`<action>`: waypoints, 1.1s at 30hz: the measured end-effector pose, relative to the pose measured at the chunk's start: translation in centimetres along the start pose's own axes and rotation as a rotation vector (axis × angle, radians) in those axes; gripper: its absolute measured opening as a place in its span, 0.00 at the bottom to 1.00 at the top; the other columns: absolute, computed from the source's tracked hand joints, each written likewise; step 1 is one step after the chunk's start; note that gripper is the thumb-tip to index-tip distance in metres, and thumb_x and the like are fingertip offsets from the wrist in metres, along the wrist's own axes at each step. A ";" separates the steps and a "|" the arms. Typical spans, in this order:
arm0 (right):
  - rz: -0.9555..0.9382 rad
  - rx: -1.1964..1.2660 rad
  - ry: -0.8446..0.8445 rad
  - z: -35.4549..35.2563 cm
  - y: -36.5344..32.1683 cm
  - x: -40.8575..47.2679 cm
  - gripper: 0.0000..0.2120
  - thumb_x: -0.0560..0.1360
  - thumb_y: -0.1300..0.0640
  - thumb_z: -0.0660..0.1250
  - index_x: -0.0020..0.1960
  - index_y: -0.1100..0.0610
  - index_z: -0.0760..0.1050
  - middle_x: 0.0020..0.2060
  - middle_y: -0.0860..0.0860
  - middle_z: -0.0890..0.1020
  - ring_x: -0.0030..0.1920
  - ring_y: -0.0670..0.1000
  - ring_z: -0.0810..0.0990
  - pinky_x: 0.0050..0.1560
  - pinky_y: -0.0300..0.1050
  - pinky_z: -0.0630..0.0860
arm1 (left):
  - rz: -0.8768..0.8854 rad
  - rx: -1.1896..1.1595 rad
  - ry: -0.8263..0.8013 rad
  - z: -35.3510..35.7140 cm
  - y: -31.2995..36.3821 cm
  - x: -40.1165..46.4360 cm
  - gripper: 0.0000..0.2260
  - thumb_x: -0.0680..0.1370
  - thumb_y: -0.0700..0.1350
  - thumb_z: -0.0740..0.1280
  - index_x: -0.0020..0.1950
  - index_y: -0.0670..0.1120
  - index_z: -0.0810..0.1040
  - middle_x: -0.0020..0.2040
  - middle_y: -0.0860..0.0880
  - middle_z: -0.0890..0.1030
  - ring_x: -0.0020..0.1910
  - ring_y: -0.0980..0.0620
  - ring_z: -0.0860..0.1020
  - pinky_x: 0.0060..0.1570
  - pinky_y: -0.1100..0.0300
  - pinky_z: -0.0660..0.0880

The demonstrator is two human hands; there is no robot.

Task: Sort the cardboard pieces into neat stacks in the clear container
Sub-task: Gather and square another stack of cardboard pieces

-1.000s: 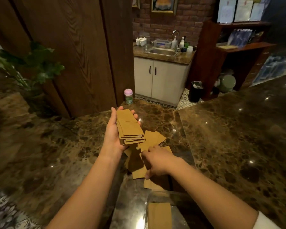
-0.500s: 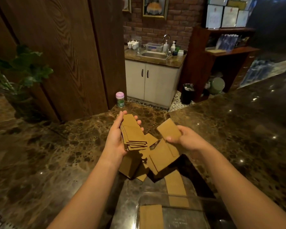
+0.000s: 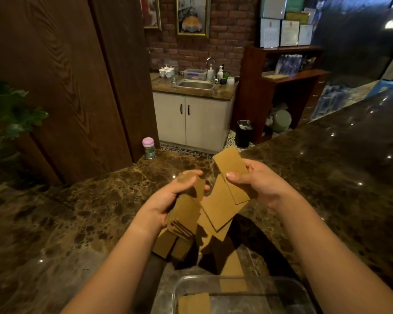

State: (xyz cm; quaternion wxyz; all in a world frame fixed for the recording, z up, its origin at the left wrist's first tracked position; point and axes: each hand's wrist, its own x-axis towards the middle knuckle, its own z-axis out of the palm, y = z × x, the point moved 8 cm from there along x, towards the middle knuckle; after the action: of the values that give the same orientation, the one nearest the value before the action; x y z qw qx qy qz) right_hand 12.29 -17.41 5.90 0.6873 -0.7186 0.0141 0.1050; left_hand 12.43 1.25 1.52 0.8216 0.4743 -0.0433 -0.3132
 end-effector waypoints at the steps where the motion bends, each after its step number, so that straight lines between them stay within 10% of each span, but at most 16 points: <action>1: -0.011 0.004 -0.012 0.5 -0.2 0.1 0.16 0.72 0.59 0.75 0.59 0.55 0.79 0.50 0.54 0.87 0.51 0.56 0.86 0.47 0.54 0.82 | -0.021 0.002 -0.031 0.9 -0.6 0.0 0.16 0.70 0.44 0.75 0.57 0.48 0.84 0.53 0.39 0.85 0.47 0.41 0.84 0.45 0.46 0.83; 8: -0.153 0.068 0.119 1.4 -1.7 -0.2 0.17 0.73 0.59 0.75 0.61 0.53 0.78 0.48 0.50 0.88 0.46 0.51 0.87 0.37 0.43 0.82 | 0.001 -0.131 0.053 1.7 -2.1 0.0 0.34 0.65 0.34 0.67 0.73 0.39 0.69 0.49 0.37 0.82 0.40 0.42 0.84 0.35 0.50 0.82; 15: 0.052 0.121 0.007 2.6 0.6 -0.8 0.14 0.75 0.59 0.72 0.60 0.53 0.79 0.49 0.51 0.88 0.47 0.53 0.87 0.37 0.46 0.82 | 0.296 -0.231 0.050 0.4 0.9 0.2 0.27 0.67 0.33 0.69 0.64 0.50 0.78 0.57 0.42 0.84 0.52 0.41 0.83 0.47 0.42 0.82; 25: 0.053 0.248 0.184 -0.4 0.9 -0.7 0.11 0.74 0.59 0.73 0.56 0.53 0.81 0.46 0.52 0.88 0.45 0.53 0.88 0.41 0.51 0.81 | 0.272 -0.348 -0.011 -0.3 1.0 -0.2 0.21 0.67 0.43 0.75 0.60 0.53 0.83 0.59 0.38 0.83 0.53 0.39 0.83 0.48 0.42 0.81; 33: 0.074 0.197 -0.023 2.3 0.8 -1.2 0.14 0.73 0.59 0.72 0.58 0.58 0.81 0.51 0.56 0.87 0.50 0.55 0.87 0.45 0.50 0.82 | 0.285 -0.217 0.017 -0.1 1.0 0.0 0.19 0.68 0.41 0.74 0.57 0.53 0.84 0.56 0.43 0.85 0.52 0.42 0.84 0.46 0.44 0.81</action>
State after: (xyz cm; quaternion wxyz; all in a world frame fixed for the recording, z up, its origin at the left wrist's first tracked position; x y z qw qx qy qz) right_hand 10.66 -15.28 5.28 0.7505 -0.6452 0.0432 0.1366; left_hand 12.97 1.67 2.25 0.9044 0.3745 -0.0691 -0.1924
